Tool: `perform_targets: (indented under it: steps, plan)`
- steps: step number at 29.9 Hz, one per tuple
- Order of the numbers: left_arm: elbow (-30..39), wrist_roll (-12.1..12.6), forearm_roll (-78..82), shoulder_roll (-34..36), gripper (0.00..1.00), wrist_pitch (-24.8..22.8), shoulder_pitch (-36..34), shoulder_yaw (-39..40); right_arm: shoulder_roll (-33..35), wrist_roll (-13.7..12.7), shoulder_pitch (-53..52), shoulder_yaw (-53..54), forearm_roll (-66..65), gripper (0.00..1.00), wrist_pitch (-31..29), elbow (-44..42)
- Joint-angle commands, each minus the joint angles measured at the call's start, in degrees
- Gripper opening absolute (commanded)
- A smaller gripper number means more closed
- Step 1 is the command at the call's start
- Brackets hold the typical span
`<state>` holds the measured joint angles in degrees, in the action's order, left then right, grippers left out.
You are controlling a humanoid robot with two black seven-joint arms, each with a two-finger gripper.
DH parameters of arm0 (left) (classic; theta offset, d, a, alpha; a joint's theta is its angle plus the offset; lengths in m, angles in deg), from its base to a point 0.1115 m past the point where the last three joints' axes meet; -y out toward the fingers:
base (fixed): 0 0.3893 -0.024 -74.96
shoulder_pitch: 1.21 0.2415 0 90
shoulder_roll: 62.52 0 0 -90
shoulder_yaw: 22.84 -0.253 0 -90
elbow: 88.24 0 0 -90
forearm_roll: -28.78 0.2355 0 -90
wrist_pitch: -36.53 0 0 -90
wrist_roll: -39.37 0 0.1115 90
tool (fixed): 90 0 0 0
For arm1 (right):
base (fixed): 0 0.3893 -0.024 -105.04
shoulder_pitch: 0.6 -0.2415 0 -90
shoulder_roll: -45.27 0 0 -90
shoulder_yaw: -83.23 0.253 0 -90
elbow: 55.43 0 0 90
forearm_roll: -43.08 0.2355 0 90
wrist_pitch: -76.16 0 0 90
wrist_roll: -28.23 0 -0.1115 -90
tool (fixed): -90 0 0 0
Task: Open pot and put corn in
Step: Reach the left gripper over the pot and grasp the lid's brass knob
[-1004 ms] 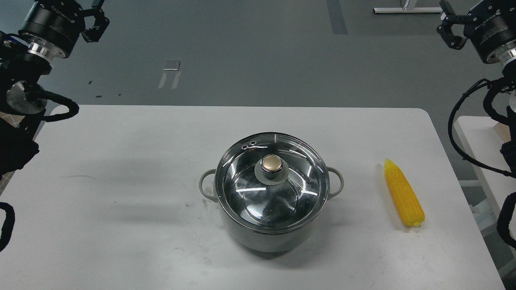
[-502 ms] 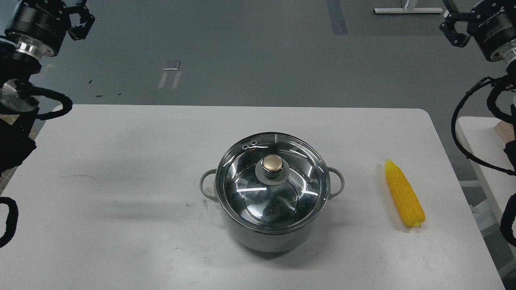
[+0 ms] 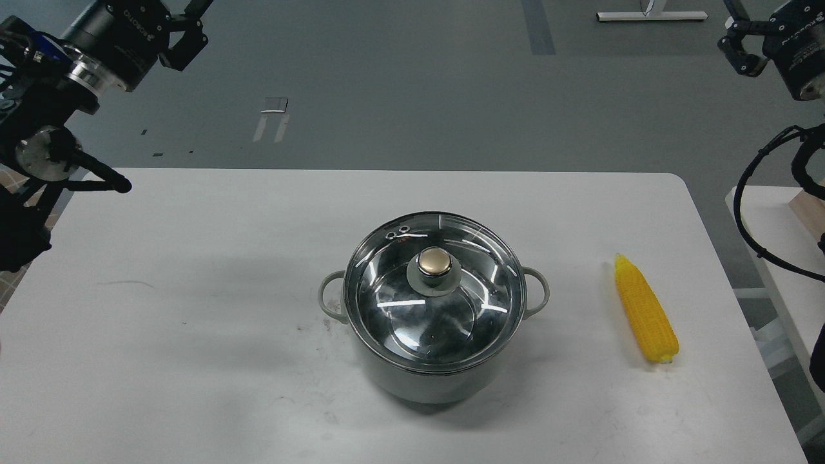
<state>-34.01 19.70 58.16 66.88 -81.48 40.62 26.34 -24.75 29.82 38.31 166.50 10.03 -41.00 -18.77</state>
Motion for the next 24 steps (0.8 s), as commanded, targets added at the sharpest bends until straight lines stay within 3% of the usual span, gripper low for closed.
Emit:
perform_targets:
  steps: [1,4,6,7,12,20,24]
  plan:
    - [14.8,-0.2,14.4,5.0,0.97,0.0,0.7,0.1,0.4,0.0,0.0,0.1,0.0,1.0,-0.1,0.0]
    - [24.2,-0.1,23.4,6.2,0.97,0.1,1.1,-0.2,0.4,0.0,0.1,0.1,0.0,1.0,-0.1,0.9]
    - [31.4,-0.1,34.5,5.7,0.9,1.8,1.2,-0.3,0.4,0.0,1.2,0.1,0.0,1.0,-0.1,2.8]
    - [31.5,-0.1,34.6,5.7,0.9,1.8,1.2,-0.3,0.4,0.0,1.3,0.1,0.0,1.0,-0.1,2.8]
    - [41.0,-0.2,65.0,2.1,0.88,3.2,2.3,-3.1,1.0,0.0,2.5,0.1,0.0,1.0,-0.1,4.7]
    - [44.6,-0.9,78.6,0.4,0.88,5.1,3.1,-9.4,2.0,0.0,2.5,0.1,0.0,1.0,-0.1,4.6]
    - [44.5,-0.9,88.7,-1.3,0.88,8.4,3.1,-16.0,2.0,0.0,2.5,0.2,0.0,1.0,0.0,4.6]
